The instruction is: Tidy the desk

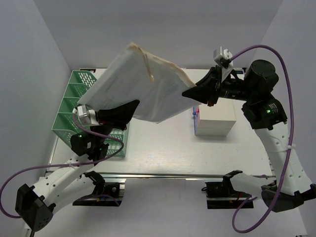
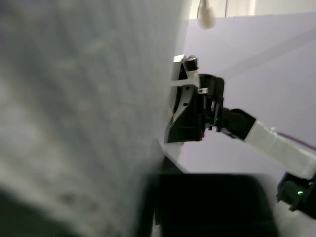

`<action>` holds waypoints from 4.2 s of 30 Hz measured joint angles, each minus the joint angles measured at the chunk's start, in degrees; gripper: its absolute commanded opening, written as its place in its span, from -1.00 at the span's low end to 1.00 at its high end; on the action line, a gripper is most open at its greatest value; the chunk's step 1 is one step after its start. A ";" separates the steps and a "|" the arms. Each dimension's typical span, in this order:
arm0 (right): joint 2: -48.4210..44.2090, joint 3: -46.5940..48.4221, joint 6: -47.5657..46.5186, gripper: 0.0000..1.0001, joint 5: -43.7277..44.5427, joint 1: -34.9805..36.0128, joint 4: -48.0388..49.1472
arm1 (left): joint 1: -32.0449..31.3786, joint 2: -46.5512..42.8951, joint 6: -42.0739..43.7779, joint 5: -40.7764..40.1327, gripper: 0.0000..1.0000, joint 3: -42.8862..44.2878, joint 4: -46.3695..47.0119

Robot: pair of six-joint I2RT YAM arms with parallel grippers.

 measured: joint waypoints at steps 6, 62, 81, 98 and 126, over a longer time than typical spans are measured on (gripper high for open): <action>0.15 0.00 -1.66 -0.18 0.31 -0.26 -0.59 | 0.02 -2.78 -0.22 1.31 -1.00 0.70 -3.89; 19.54 -7.76 50.58 -1.00 -32.94 -8.04 76.26 | -0.28 -10.73 18.16 -14.88 0.96 32.87 -87.89; 21.20 8.50 -9.31 -1.00 -3.41 6.60 11.56 | -0.39 -16.87 14.75 -18.60 0.96 40.72 -101.29; 39.80 18.05 -12.04 -1.00 13.97 25.44 9.01 | -0.37 -19.54 14.73 0.63 0.96 38.05 -97.18; 56.13 31.43 -17.57 -1.00 13.84 28.89 12.24 | -0.37 -20.79 11.69 3.26 0.96 34.34 -94.20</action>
